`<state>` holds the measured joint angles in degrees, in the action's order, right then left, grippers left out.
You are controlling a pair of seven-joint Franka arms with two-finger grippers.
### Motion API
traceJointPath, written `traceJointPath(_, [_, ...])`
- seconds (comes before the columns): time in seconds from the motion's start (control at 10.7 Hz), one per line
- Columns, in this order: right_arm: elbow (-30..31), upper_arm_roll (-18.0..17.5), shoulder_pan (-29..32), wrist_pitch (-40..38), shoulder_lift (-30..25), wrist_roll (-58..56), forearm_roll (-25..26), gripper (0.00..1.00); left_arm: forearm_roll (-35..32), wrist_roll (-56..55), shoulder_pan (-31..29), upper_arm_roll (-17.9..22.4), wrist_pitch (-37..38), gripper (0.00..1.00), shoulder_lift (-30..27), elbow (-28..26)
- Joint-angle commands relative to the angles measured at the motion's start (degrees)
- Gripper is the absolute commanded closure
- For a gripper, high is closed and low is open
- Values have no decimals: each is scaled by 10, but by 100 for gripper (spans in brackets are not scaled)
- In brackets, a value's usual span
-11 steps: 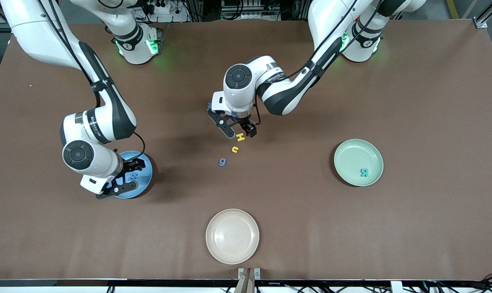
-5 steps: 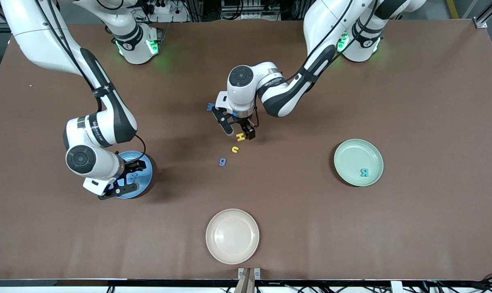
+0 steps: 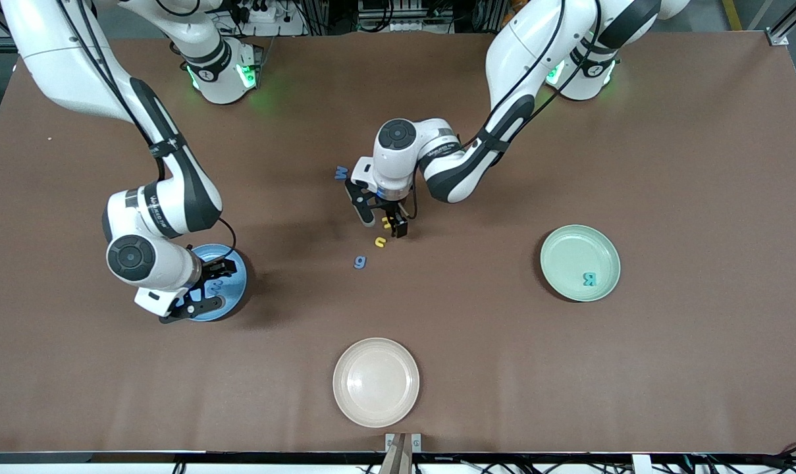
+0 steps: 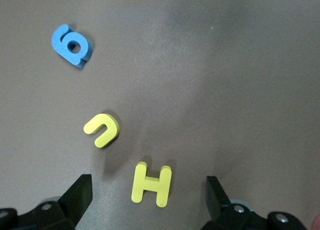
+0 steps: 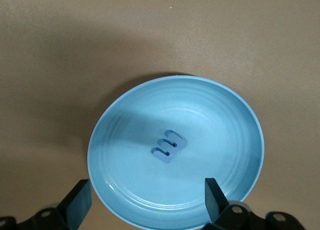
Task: Sort upper and lower case letters into plates
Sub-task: 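Release the blue m on the blue plate while the left gripper grasps the yellow H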
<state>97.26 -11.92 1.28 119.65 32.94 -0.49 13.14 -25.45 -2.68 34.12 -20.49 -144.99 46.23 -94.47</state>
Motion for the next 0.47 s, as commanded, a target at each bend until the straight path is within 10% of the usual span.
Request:
traceJointPath(0.0, [2, -9, 7, -3, 0, 3, -23, 0, -14, 28, -8, -2, -7, 6, 7, 3])
traceJointPath(0.37, [1, -9, 1, -13, 3, 3, -26, 0, -9, 32, -10, -2, -7, 16, 18, 4])
